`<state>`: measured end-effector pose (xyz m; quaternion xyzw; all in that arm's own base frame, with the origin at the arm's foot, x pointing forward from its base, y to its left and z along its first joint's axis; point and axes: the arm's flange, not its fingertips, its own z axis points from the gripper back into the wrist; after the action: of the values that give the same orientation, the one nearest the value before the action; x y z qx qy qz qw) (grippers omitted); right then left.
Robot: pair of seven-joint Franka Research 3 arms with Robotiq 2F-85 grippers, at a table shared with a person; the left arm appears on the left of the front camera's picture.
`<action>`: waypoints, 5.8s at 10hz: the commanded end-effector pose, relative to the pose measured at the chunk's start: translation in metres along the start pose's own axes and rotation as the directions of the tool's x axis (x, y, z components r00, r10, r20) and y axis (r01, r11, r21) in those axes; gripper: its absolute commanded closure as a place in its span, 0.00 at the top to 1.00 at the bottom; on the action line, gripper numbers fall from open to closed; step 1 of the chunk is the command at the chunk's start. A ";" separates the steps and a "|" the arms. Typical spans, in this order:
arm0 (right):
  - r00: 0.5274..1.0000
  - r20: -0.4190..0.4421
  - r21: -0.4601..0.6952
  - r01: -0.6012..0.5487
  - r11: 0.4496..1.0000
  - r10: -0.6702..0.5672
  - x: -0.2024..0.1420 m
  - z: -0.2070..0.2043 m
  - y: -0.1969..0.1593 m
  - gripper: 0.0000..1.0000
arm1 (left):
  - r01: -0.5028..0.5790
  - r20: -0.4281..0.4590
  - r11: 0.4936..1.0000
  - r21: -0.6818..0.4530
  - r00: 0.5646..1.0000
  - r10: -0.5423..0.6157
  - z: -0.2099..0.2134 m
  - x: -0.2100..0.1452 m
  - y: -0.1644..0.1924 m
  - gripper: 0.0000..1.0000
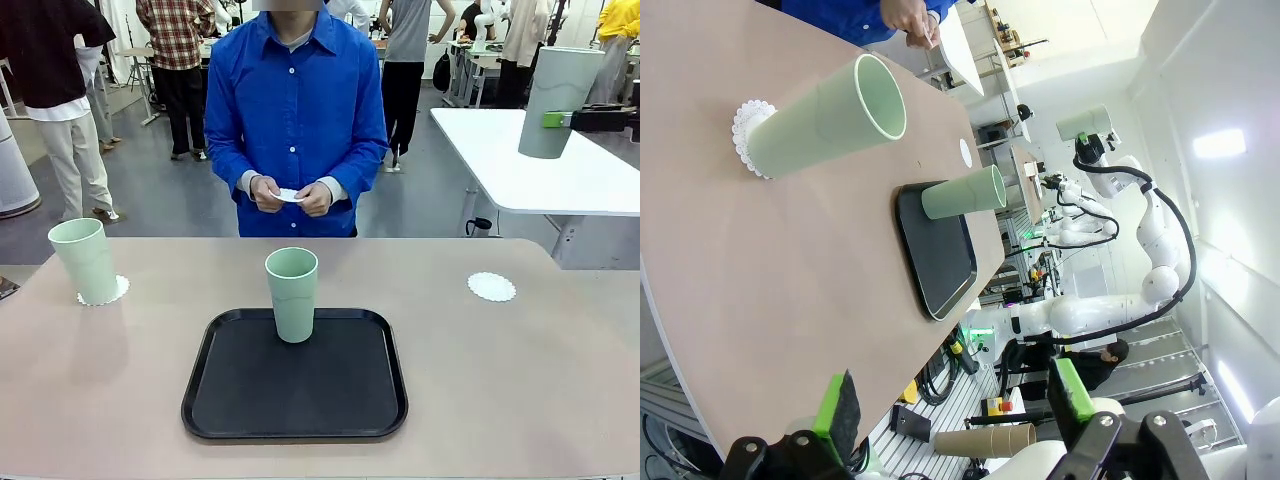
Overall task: Place coasters on the table and set cups on them.
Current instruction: Take one Reusable plastic cup from the Flat Tray and place it on a coaster set by the human.
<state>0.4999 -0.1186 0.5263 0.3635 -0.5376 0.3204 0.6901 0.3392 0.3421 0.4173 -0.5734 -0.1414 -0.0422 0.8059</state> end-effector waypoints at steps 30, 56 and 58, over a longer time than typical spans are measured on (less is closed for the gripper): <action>0.988 -0.003 0.356 -0.145 0.923 0.156 -0.244 -0.054 -0.084 0.83 | 0.006 -0.005 1.000 -0.006 1.000 -0.006 0.001 -0.002 -0.002 1.00; 0.994 -0.027 0.378 -0.086 0.922 0.104 -0.278 -0.065 -0.114 1.00 | 0.006 -0.005 1.000 -0.006 1.000 -0.006 0.001 -0.002 -0.002 1.00; 0.994 -0.042 0.378 -0.080 0.923 0.103 -0.278 -0.064 -0.114 1.00 | 0.006 -0.005 1.000 -0.006 1.000 -0.006 0.001 -0.002 -0.002 1.00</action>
<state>0.5608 -0.1363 0.2237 0.4496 -0.4690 0.4648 0.6016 0.3393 0.3419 0.4174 -0.5738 -0.1412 -0.0427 0.8056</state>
